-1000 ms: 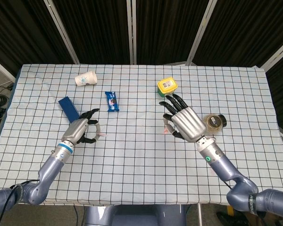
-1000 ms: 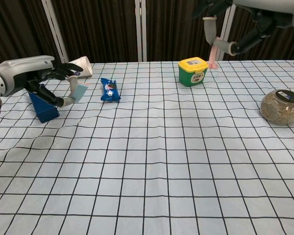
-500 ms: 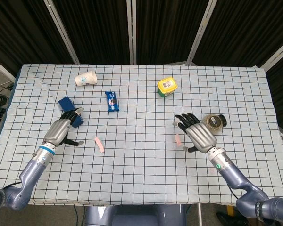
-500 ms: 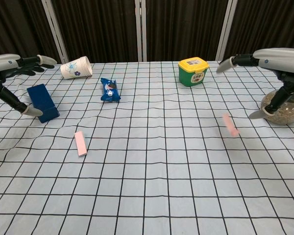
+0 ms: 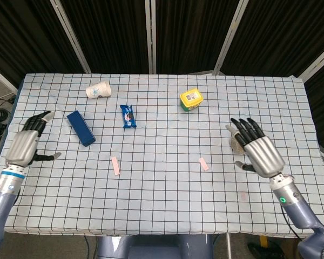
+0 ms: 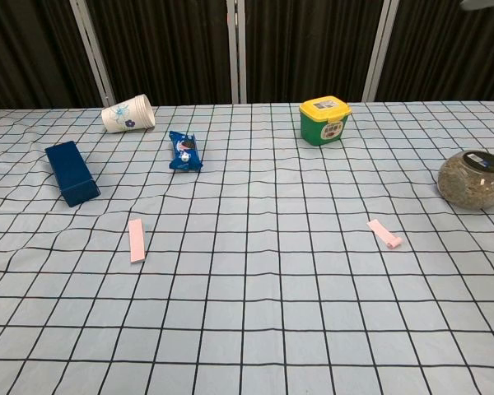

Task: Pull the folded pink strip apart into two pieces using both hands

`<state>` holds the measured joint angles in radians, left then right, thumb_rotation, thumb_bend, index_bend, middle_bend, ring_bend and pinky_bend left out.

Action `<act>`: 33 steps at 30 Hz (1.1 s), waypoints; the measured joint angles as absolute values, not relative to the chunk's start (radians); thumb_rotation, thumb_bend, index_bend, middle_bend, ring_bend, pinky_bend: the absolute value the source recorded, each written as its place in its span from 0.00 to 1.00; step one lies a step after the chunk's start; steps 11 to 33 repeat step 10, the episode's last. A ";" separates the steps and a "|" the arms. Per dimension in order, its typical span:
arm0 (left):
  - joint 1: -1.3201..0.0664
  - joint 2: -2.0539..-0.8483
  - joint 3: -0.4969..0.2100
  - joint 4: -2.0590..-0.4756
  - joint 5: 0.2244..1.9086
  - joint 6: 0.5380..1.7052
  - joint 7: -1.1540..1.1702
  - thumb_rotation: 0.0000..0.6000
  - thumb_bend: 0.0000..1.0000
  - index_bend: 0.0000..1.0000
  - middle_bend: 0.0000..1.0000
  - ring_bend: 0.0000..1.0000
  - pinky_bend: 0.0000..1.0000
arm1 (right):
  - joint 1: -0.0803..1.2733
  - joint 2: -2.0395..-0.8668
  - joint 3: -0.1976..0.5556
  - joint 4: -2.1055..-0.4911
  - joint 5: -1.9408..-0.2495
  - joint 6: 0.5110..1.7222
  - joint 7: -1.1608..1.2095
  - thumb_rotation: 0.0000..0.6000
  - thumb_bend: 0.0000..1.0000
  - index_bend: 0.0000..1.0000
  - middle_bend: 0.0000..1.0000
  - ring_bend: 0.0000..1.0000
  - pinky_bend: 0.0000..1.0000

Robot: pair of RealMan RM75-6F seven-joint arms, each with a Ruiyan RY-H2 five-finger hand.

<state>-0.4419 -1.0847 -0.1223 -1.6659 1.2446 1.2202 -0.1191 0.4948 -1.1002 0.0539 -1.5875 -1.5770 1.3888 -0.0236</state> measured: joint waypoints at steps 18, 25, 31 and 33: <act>-0.193 -0.952 -0.003 -1.763 1.375 1.476 -0.130 1.00 0.00 0.00 0.00 0.00 0.00 | 0.259 -0.976 0.008 -1.557 -1.549 1.587 0.050 1.00 0.00 0.00 0.00 0.00 0.00; -0.193 -0.952 -0.003 -1.763 1.375 1.476 -0.130 1.00 0.00 0.00 0.00 0.00 0.00 | 0.259 -0.976 0.008 -1.557 -1.549 1.587 0.050 1.00 0.00 0.00 0.00 0.00 0.00; -0.193 -0.952 -0.003 -1.763 1.375 1.476 -0.130 1.00 0.00 0.00 0.00 0.00 0.00 | 0.259 -0.976 0.008 -1.557 -1.549 1.587 0.050 1.00 0.00 0.00 0.00 0.00 0.00; -0.193 -0.952 -0.003 -1.763 1.375 1.476 -0.130 1.00 0.00 0.00 0.00 0.00 0.00 | 0.259 -0.976 0.008 -1.557 -1.549 1.587 0.050 1.00 0.00 0.00 0.00 0.00 0.00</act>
